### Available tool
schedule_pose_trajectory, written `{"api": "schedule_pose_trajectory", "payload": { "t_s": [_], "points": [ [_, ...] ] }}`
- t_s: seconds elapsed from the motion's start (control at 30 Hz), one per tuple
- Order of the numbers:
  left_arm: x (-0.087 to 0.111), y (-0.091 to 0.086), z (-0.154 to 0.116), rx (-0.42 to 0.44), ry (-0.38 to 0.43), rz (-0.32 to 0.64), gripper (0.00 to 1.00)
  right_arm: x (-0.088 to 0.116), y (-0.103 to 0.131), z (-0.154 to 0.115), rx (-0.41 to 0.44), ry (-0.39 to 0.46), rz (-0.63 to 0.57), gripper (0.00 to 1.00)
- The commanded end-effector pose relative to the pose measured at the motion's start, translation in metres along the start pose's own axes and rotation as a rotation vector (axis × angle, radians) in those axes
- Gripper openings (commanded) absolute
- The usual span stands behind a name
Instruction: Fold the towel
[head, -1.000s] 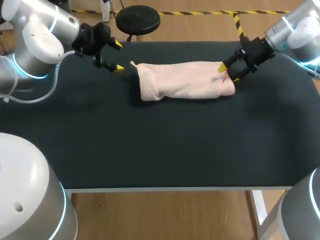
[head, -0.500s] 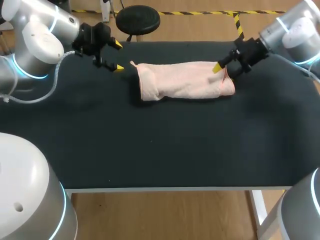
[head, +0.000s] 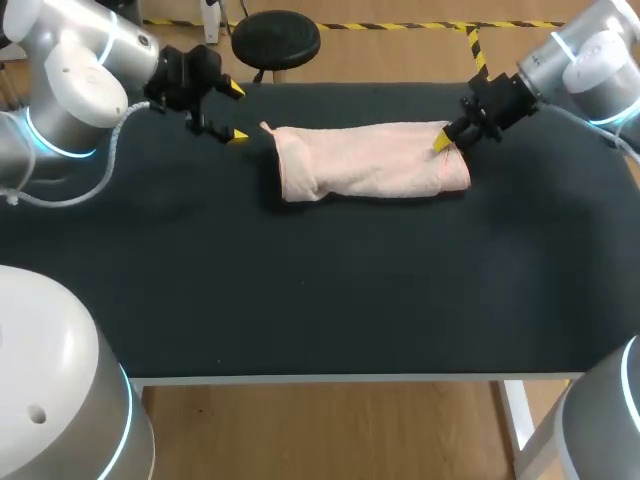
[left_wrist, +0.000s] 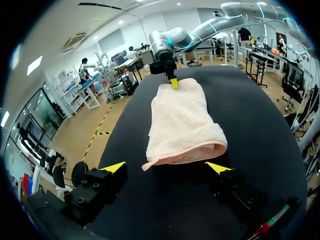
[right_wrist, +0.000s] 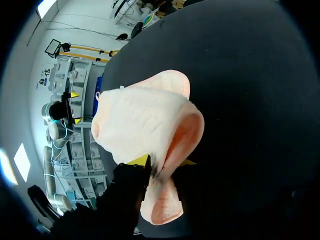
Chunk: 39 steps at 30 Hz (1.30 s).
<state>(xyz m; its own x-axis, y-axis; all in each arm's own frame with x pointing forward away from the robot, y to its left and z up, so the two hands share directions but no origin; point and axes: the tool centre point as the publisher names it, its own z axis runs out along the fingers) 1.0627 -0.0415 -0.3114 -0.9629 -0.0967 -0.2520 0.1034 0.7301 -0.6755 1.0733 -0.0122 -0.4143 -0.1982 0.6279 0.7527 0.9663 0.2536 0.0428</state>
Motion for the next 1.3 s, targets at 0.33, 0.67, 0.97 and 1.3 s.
{"api": "schedule_pose_trajectory", "payload": {
  "t_s": [0.33, 0.67, 0.97, 1.3],
  "points": [
    [0.001, 0.001, 0.000, 0.002, -0.002, 0.002, 1.00, 0.041, 0.035, -0.007, 0.111, -0.091, -0.064, 0.00],
    [0.001, 0.001, 0.000, 0.002, -0.002, 0.002, 1.00, 0.093, 0.043, 0.008, 0.155, -0.216, -0.236, 0.00],
    [0.001, 0.001, 0.000, 0.002, -0.002, 0.002, 1.00, 0.131, 0.040, 0.025, 0.198, -0.417, -0.425, 0.00],
    [0.001, 0.001, 0.000, 0.002, -0.002, 0.002, 1.00, 0.170, 0.045, 0.065, 0.284, -0.537, -0.637, 0.00]
  ]
}}
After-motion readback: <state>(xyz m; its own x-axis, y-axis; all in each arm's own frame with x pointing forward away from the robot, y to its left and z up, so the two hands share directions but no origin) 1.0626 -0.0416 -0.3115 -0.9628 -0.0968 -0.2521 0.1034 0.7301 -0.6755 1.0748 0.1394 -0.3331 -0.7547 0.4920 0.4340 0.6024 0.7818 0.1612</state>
